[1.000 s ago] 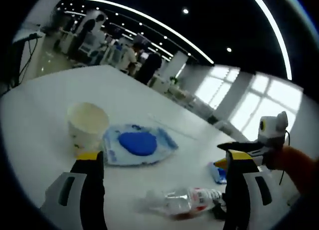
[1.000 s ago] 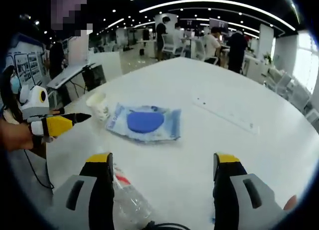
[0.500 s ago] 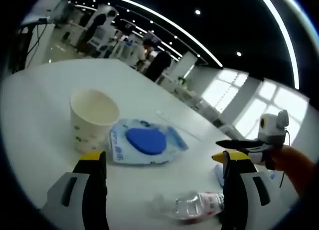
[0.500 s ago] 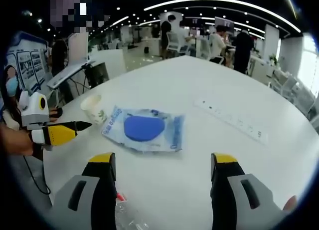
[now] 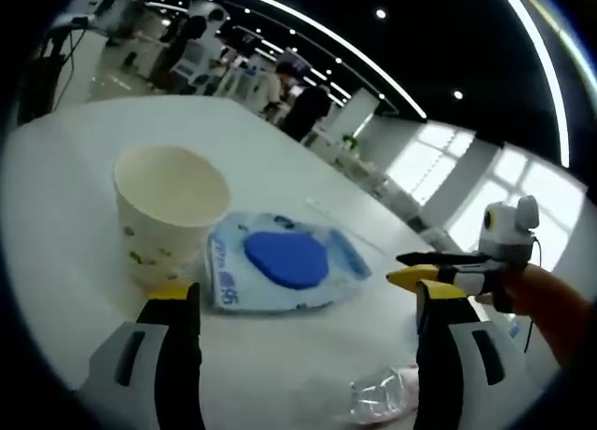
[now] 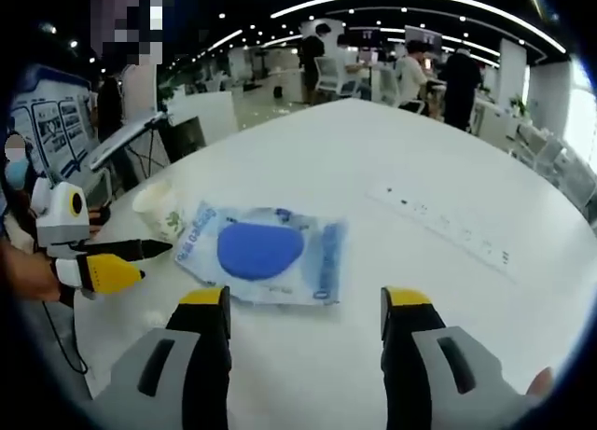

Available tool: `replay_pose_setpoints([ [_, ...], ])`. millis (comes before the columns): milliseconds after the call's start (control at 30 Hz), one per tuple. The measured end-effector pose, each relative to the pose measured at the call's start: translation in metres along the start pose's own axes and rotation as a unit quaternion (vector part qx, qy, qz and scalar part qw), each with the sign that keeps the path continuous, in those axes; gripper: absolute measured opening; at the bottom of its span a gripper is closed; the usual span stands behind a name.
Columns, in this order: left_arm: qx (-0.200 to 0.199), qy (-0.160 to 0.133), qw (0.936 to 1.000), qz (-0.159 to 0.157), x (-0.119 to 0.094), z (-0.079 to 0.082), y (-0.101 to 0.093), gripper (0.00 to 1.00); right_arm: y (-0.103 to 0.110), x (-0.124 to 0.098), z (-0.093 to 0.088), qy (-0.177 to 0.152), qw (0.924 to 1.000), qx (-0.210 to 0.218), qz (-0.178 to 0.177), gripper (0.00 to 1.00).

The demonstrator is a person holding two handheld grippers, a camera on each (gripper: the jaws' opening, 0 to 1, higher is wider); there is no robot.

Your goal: Arrange the tabletop items into an orderly group along one side of the table until the central work area is clear of visible clutter.

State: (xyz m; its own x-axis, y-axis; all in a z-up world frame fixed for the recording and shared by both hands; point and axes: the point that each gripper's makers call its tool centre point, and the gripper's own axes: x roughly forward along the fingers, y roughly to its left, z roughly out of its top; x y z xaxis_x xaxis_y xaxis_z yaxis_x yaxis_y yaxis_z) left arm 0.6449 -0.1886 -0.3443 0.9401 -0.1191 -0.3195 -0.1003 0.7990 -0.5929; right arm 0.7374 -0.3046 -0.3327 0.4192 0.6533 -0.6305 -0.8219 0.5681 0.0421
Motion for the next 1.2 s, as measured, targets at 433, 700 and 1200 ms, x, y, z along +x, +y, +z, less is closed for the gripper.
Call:
replay_pose_setpoints([
  [433, -0.007, -0.001, 0.9998, 0.019, 0.01, 0.003, 0.013, 0.86, -0.002, 0.024, 0.003, 0.006, 0.9999, 0.006, 0.01, 0.54],
  [700, 0.001, 0.008, 0.9995, 0.032, 0.012, -0.001, 0.02, 0.77, -0.002, 0.032, -0.002, 0.019, 0.9996, 0.011, 0.015, 0.42],
  [1200, 0.037, 0.02, 0.9979, 0.048, 0.016, -0.003, 0.03, 0.54, -0.009, 0.043, -0.008, 0.029, 0.9993, 0.02, 0.01, 0.32],
])
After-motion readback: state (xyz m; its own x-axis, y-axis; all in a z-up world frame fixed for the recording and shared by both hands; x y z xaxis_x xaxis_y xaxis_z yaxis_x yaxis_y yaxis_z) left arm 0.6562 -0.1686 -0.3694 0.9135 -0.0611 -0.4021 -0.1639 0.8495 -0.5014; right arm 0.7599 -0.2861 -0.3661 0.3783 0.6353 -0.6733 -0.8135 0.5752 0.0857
